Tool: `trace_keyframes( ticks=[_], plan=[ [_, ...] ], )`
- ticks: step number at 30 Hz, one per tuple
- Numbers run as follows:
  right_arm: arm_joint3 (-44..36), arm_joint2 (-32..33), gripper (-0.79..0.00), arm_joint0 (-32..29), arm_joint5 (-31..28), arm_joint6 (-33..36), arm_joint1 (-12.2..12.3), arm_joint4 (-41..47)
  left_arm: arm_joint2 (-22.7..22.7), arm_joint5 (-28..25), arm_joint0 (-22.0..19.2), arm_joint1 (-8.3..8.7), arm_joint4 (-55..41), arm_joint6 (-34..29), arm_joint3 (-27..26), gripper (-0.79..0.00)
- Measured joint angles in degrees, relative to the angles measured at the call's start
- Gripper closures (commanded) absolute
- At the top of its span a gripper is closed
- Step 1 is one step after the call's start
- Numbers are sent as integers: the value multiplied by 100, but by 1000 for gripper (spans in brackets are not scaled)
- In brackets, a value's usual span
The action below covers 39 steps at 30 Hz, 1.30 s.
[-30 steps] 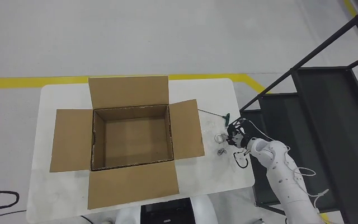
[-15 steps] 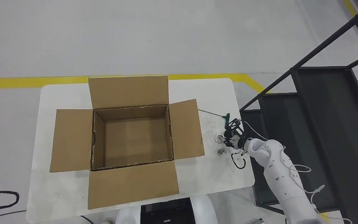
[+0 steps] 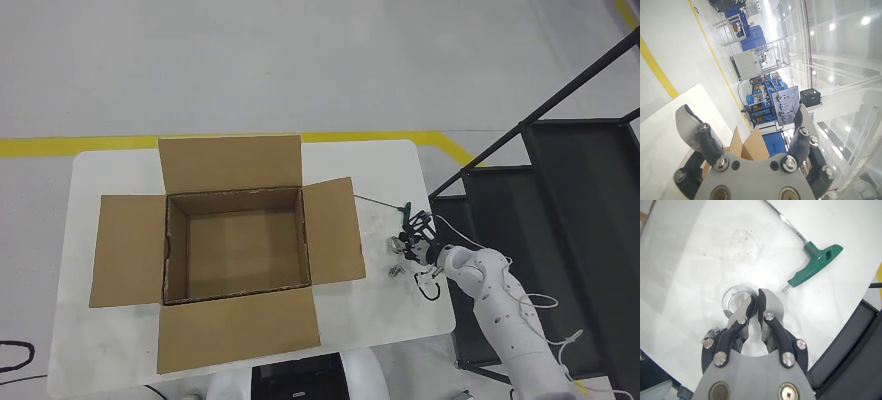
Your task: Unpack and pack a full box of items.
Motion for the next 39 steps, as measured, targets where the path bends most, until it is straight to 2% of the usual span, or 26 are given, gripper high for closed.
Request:
trace_keyframes(
  ticks=[4, 7, 12, 14, 18, 23, 27, 31, 39],
  plan=[
    [-250, 234, 0, -177, -90, -134, 57, 149, 0, 0, 0, 0, 0, 0, 0, -785],
    [-517, 544, 0, -393, -406, -226, 121, 498, 0, 0, 0, 0, 0, 0, 0, -785],
    [-826, 1207, 0, -789, -1764, -80, 269, 2034, 0, 0, 0, 0, 0, 0, 0, -785],
    [-1068, 1324, 0, -926, -2047, 153, 349, 2831, 0, 0, 0, 0, 0, 0, 0, -785],
    [-1791, 1295, 0, -1138, -2032, 824, 533, 4217, 0, 0, 0, 0, 0, 0, 0, -785],
    [-2568, 1108, 0, -1007, -2026, 1538, 679, 4984, 0, 0, 0, 0, 0, 0, 0, -785],
    [-3183, 759, 0, -742, -1770, 1755, 693, 4928, 0, 0, 0, 0, 0, 0, 0, -785],
    [-3827, 302, 0, -450, -1297, 1906, 673, 4495, 0, 0, 0, 0, 0, 0, 0, -785],
    [-4696, -1093, 0, 101, -27, 1783, 520, 2472, 0, 0, 0, 0, 0, 0, 0, -785]
  ],
)
